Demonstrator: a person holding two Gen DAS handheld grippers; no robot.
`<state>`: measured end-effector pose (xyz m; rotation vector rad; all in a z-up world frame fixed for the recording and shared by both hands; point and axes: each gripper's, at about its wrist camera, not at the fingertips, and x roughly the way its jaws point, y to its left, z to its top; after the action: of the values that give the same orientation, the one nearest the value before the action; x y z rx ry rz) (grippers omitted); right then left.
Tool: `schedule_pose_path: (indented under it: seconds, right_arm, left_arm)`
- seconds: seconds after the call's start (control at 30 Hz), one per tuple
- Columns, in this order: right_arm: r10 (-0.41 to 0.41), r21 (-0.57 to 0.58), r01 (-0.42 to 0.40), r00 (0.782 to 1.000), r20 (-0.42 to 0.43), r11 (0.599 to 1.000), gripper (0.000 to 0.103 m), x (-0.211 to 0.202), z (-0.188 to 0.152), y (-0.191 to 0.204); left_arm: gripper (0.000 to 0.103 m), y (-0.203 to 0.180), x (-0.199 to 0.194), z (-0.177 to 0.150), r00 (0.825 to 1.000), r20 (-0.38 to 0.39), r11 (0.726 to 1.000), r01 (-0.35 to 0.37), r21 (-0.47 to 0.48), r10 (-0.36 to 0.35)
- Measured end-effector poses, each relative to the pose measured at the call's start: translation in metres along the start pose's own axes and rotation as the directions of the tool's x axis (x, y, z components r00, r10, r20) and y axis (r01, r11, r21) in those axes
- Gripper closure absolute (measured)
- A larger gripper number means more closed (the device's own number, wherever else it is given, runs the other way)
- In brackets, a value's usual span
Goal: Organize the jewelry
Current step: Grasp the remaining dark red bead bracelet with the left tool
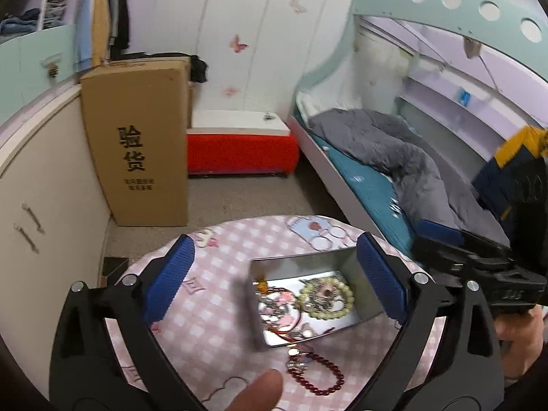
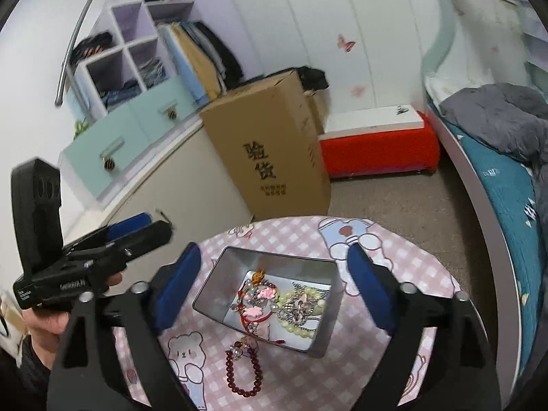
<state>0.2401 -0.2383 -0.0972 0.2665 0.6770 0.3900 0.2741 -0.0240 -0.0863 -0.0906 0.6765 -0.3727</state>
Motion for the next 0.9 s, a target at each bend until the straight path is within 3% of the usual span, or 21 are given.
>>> schedule_pose_path:
  seconds: [0.07, 0.6, 0.73, 0.9]
  right_arm:
    - [-0.025, 0.023, 0.024, 0.999, 0.034, 0.999, 0.007, -0.009, -0.001, -0.004]
    - [-0.079, 0.018, 0.078, 0.989, 0.123, 0.997, 0.007, -0.049, -0.006, 0.011]
    - [-0.086, -0.003, 0.087, 0.988, 0.131, 0.996, 0.007, -0.058, -0.013, 0.017]
    - [-0.091, -0.003, 0.092, 0.989, 0.119, 0.996, 0.007, -0.062, -0.028, 0.018]
  left_arm:
    - [0.010, 0.007, -0.008, -0.001, 1.000, 0.012, 0.999, -0.021, -0.025, 0.022]
    - [0.010, 0.016, -0.073, -0.024, 0.988, 0.105, 0.993, -0.112, -0.042, 0.116]
    - [0.010, 0.007, -0.075, -0.039, 0.989, 0.093, 0.993, -0.112, -0.018, 0.114]
    - [0.010, -0.001, -0.061, -0.065, 0.994, 0.023, 0.994, -0.108, -0.007, 0.108]
